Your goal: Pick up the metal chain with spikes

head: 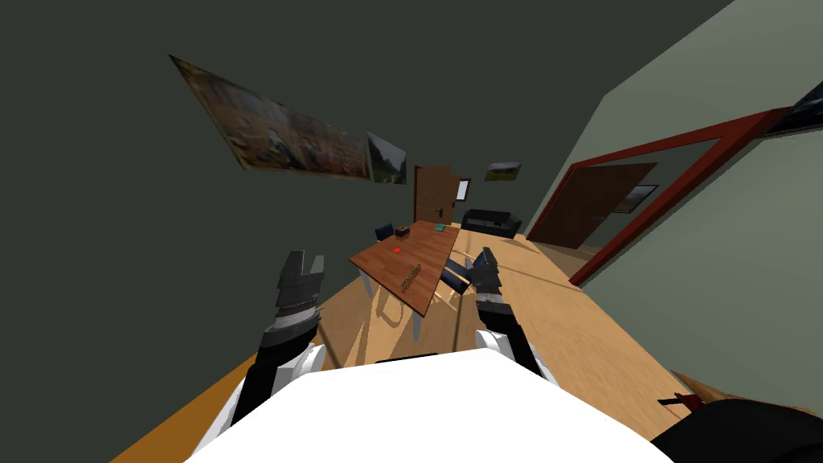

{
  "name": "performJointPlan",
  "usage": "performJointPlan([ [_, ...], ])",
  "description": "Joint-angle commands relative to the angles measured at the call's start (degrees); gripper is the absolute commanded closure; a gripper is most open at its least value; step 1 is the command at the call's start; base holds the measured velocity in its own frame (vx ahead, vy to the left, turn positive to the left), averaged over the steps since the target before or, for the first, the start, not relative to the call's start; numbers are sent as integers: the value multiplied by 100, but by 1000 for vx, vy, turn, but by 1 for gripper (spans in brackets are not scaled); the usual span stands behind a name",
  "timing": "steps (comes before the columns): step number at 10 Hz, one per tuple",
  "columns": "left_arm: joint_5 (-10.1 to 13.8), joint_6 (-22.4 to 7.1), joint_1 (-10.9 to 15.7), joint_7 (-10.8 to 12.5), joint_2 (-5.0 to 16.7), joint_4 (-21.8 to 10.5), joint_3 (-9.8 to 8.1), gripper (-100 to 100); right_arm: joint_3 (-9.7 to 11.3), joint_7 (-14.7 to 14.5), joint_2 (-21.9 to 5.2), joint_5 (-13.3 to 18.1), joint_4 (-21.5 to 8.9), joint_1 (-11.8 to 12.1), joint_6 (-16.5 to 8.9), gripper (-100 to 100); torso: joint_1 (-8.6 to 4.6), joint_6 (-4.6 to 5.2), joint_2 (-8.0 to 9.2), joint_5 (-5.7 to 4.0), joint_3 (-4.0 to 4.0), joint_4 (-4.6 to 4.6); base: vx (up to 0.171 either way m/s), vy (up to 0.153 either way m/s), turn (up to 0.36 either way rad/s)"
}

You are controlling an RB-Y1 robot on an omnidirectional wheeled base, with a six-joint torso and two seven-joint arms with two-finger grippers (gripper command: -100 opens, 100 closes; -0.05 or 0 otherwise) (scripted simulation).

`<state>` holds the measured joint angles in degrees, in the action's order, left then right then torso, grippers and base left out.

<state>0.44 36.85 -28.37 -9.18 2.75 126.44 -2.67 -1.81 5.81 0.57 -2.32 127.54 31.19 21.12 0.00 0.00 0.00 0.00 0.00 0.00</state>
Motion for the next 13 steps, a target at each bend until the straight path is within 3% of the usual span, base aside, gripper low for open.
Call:
performJointPlan([
  [1, 0, 0, 0, 0, 0, 0, 0, 0, 39, -79, -261, 182, -133, -81, -64, -100, 0, 0, 0, 0, 0, 0, -26, -17, 67],
  [7, 0, 0, 1, 0, 0, 0, 0, 0, 296, -552, -1194, 1165, -938, -585, -383, -100, -19, -1, 19, -5, 11, 4, -53, -43, 102],
  [8, 0, 0, 1, 0, 0, 0, 0, 0, 296, -552, -1228, 1236, -939, -585, -383, -100, -17, -2, 21, -4, 12, 4, -46, -27, 48],
  [10, 0, 0, 1, 0, 0, 0, 0, 0, 444, -779, -1587, 1633, -1316, -822, -504, -100, -13, -1, 13, -3, 8, 3, -45, -30, 123],
  [13, 0, 0, 1, 0, 0, 0, 0, 0, 530, -902, -1787, 1991, -1564, -950, -562, -100, -13, -1, 12, -3, 7, 3, -37, -24, 74],
])
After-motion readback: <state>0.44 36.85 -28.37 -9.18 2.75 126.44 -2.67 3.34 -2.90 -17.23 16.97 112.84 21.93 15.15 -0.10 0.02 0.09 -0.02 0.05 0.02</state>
